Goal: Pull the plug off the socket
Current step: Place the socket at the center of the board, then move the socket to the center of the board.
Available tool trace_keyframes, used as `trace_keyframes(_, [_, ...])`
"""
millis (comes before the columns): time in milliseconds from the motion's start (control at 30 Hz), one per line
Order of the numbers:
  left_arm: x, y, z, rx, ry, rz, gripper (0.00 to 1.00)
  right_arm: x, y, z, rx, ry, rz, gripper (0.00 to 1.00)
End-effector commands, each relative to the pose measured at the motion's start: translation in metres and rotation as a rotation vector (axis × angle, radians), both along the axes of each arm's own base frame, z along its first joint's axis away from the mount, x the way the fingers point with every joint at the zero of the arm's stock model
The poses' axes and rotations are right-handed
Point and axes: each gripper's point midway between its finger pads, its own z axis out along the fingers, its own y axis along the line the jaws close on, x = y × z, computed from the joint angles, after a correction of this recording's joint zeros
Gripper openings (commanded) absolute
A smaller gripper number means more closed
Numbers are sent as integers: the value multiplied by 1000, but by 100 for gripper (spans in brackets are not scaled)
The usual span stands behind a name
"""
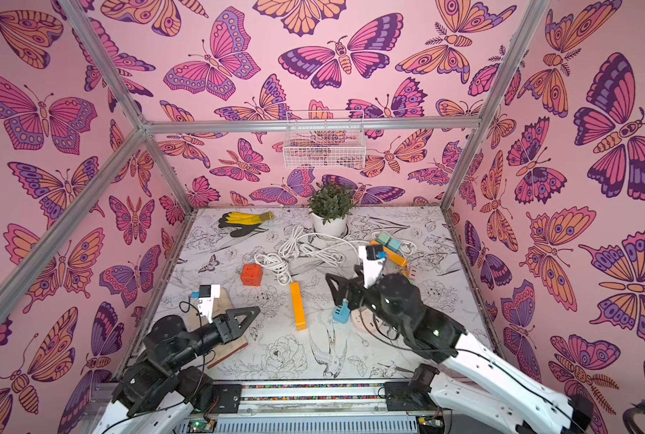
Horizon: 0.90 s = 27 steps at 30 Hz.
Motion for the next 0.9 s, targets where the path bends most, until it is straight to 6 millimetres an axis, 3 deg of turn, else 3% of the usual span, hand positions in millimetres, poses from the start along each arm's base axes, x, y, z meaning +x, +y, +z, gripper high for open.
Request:
trace_keyframes(0, [2,-16,5,-5,-52,-43,93,7,-46,-33,-16,32,-172,99])
trace_keyframes(133, [1,-47,-11,129,-87,-103,94,1,-69,-70,56,131,-225,99])
trace_keyframes(367, [8,-119,-65,580,-148,-245,94,0,-93,-113,149,270,-311,99])
trace_keyframes(567, [29,-178,-110,862,-236,-410,96,-1,-103,-118,211,316,-329,99])
trace_keyframes(867, [67,-211,-160,1070,-204,-383,96,-9,-114,-115,224,297,-353,99])
